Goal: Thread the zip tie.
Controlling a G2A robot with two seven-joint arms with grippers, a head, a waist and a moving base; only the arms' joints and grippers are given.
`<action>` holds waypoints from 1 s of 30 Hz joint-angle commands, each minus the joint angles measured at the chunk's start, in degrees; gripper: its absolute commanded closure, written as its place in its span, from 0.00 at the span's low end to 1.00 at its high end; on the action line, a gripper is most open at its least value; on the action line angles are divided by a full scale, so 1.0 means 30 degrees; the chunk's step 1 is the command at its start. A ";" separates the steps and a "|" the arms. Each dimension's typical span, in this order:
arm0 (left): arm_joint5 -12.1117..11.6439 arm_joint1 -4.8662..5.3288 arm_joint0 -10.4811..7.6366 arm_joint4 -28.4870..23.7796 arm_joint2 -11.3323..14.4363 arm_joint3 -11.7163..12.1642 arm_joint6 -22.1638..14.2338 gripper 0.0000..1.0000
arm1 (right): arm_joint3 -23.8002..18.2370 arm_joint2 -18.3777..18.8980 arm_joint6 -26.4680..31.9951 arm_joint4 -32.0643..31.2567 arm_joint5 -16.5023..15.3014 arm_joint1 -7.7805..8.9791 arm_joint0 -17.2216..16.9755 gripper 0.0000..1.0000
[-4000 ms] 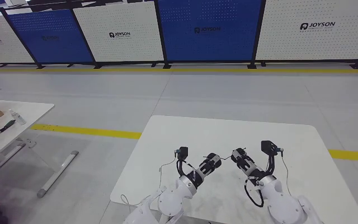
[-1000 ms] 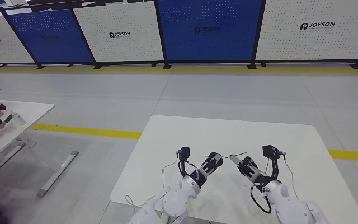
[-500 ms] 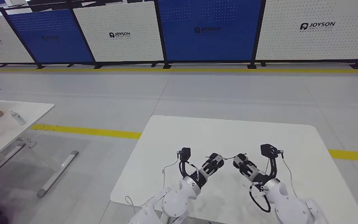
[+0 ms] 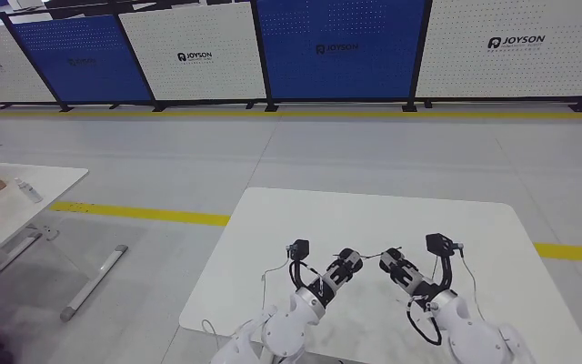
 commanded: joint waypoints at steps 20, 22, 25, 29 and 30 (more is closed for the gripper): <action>0.0201 -0.0145 -0.0018 0.0855 0.0545 0.0191 -0.0189 1.00 | -0.0317 -0.0105 -0.0491 -0.0310 -0.0411 0.0034 -0.0527 1.00; 0.0168 -0.0160 -0.0009 0.0792 0.0538 0.0208 -0.0138 1.00 | -0.0361 -0.0070 -0.0465 -0.0234 -0.0589 0.0046 -0.0578 1.00; 0.0135 -0.0173 0.0012 0.0785 0.0495 0.0254 -0.0055 1.00 | -0.0411 0.0027 -0.0411 -0.0135 -0.0896 0.0075 -0.0686 1.00; 0.0121 -0.0190 0.0036 0.0783 0.0474 0.0258 -0.0047 1.00 | -0.0484 0.0089 -0.0416 -0.0141 -0.1133 0.0104 -0.0817 1.00; 0.0111 -0.0193 0.0043 0.0793 0.0475 0.0256 -0.0055 1.00 | -0.0493 0.0097 -0.0422 -0.0148 -0.1158 0.0109 -0.0835 1.00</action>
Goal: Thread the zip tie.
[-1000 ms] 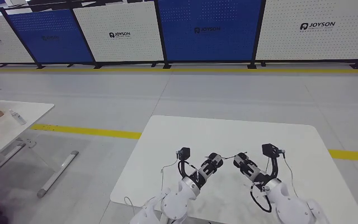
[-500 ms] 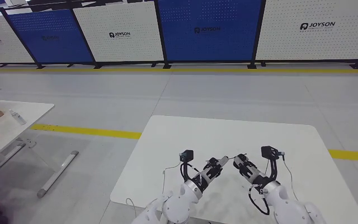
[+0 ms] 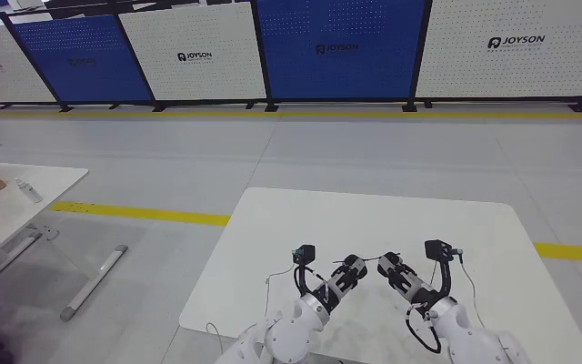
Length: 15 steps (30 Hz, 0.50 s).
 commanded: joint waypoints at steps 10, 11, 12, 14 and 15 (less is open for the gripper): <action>-0.0387 0.0026 0.0185 0.0277 0.0020 -0.0233 -0.0476 1.00 | 0.0053 0.0007 0.0155 0.0222 -0.0180 0.0027 0.0006 1.00; -0.0412 0.0030 0.0193 0.0296 0.0006 -0.0263 -0.0522 1.00 | 0.0055 0.0017 0.0220 0.0276 -0.0214 0.0033 0.0022 1.00; -0.0432 0.0033 0.0202 0.0308 -0.0007 -0.0292 -0.0553 1.00 | 0.0055 0.0022 0.0273 0.0329 -0.0239 0.0036 0.0030 1.00; -0.0462 0.0040 0.0223 0.0355 -0.0032 -0.0361 -0.0600 1.00 | 0.0064 0.0052 0.0437 0.0558 -0.0299 0.0044 0.0056 1.00; -0.0472 0.0043 0.0230 0.0379 -0.0043 -0.0393 -0.0615 1.00 | 0.0075 0.0072 0.0541 0.0765 -0.0340 0.0045 0.0067 1.00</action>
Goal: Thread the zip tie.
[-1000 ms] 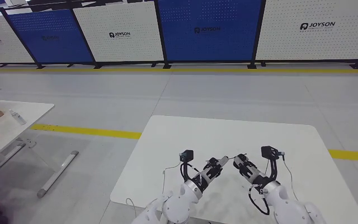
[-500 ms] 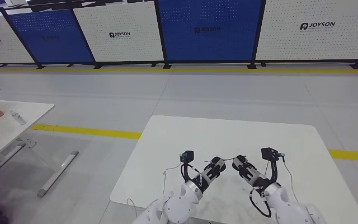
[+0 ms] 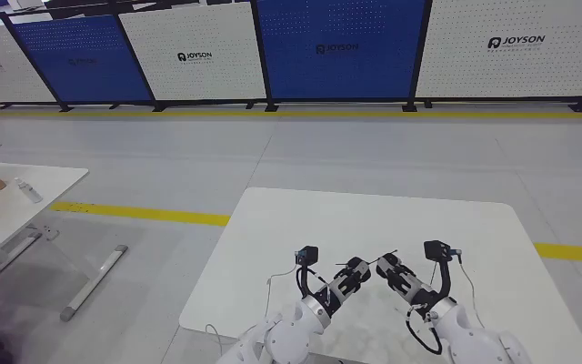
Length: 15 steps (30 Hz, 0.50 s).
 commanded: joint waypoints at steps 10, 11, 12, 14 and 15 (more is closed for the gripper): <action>0.0214 -0.0021 0.0019 0.0363 0.0024 -0.0138 0.0087 1.00 | 0.0310 0.0658 0.0916 0.2335 -0.0353 0.0062 0.0211 1.00; 0.0210 -0.0024 0.0014 0.0375 0.0030 -0.0137 0.0077 1.00 | 0.0317 0.0656 0.0941 0.2320 -0.0342 0.0069 0.0224 1.00; 0.0207 -0.0026 0.0006 0.0398 0.0030 -0.0132 0.0072 1.00 | 0.0325 0.0651 0.0954 0.2305 -0.0323 0.0074 0.0240 1.00; 0.0252 -0.0032 -0.0013 0.0468 0.0026 -0.0143 0.0104 1.00 | 0.0337 0.0624 0.1000 0.2249 -0.0261 0.0086 0.0279 1.00; 0.0282 -0.0036 -0.0020 0.0498 0.0021 -0.0150 0.0129 1.00 | 0.0336 0.0628 0.0995 0.2144 -0.0204 0.0094 0.0306 1.00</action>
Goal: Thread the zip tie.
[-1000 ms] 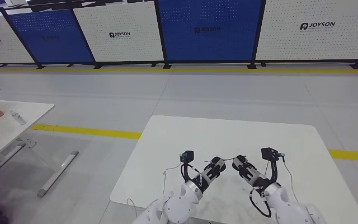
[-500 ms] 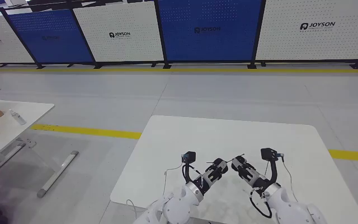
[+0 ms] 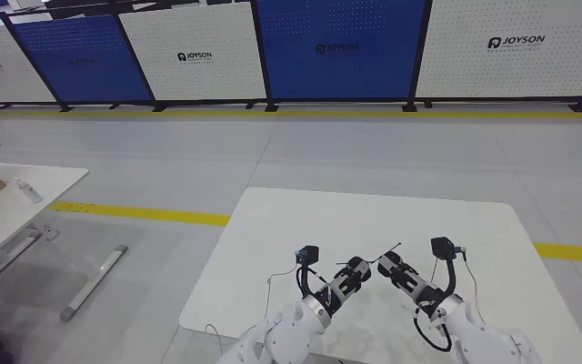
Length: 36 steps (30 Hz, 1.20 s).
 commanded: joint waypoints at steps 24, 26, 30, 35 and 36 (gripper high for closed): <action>0.0094 -0.0096 -0.0130 -0.0030 -0.0026 0.0071 0.0000 1.00 | -0.0007 -0.0041 -0.0486 -0.0469 0.0330 0.0088 0.0212 1.00; 0.0074 -0.0104 -0.0138 0.0013 0.0033 0.0060 -0.0098 1.00 | 0.0012 -0.0050 -0.0455 -0.0452 0.0302 0.0096 0.0232 1.00; 0.0002 -0.0109 -0.0117 0.0064 0.0071 0.0023 -0.0184 1.00 | 0.0064 -0.0109 -0.0377 -0.0480 0.0216 0.0110 0.0282 1.00; -0.0075 -0.0105 -0.0074 0.0161 0.0056 -0.0034 -0.0222 1.00 | 0.0108 -0.0193 -0.0312 -0.0533 0.0140 0.0127 0.0302 1.00; -0.0079 -0.0104 -0.0065 0.0178 0.0054 -0.0043 -0.0225 1.00 | 0.0112 -0.0197 -0.0313 -0.0533 0.0133 0.0130 0.0300 1.00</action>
